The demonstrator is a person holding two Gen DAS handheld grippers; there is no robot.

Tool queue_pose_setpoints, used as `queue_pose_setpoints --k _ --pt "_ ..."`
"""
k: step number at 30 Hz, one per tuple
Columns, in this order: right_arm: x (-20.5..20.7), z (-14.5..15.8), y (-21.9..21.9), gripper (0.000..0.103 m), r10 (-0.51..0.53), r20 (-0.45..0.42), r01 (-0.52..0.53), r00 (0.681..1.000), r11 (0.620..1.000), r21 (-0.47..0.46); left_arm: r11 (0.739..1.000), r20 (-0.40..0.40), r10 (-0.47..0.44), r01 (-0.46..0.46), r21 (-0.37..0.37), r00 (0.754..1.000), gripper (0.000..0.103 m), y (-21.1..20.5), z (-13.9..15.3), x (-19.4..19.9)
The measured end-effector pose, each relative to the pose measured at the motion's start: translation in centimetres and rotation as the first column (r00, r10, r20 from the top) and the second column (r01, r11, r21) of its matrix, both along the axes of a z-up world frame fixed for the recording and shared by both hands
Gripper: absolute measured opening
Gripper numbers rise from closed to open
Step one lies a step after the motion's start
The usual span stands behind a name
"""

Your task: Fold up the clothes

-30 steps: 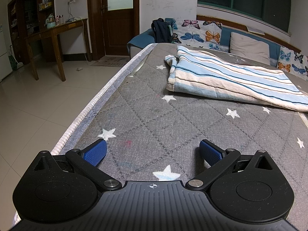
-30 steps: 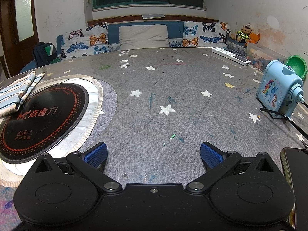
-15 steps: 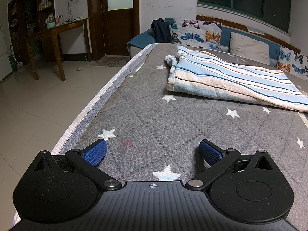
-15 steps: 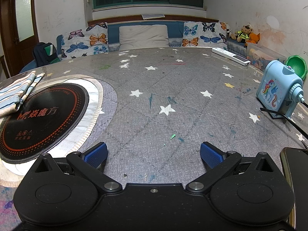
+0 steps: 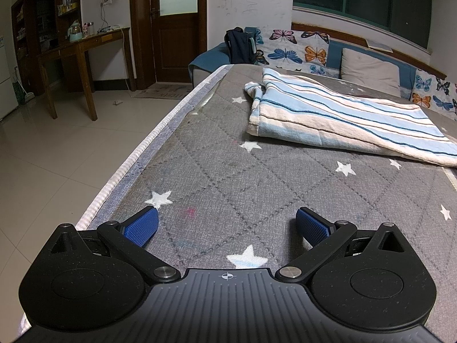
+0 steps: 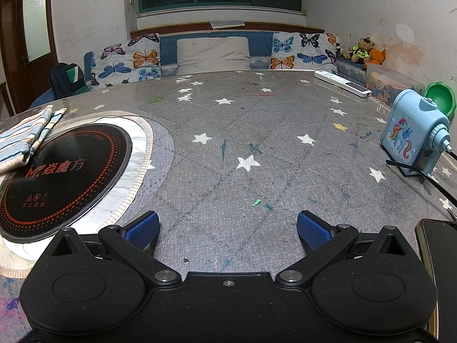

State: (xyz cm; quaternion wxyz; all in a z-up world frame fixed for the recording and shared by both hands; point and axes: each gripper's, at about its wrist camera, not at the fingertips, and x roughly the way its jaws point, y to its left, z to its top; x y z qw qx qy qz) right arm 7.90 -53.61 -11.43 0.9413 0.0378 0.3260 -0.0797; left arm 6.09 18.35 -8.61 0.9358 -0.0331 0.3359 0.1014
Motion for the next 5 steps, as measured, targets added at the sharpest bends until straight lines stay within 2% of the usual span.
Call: queue_pose_setpoints --k 5 --pt "0.00 0.01 0.01 0.103 0.000 0.000 0.000 1.000 1.000 0.000 1.000 0.000 0.000 0.000 0.000 1.000 0.103 -0.10 0.06 -0.01"
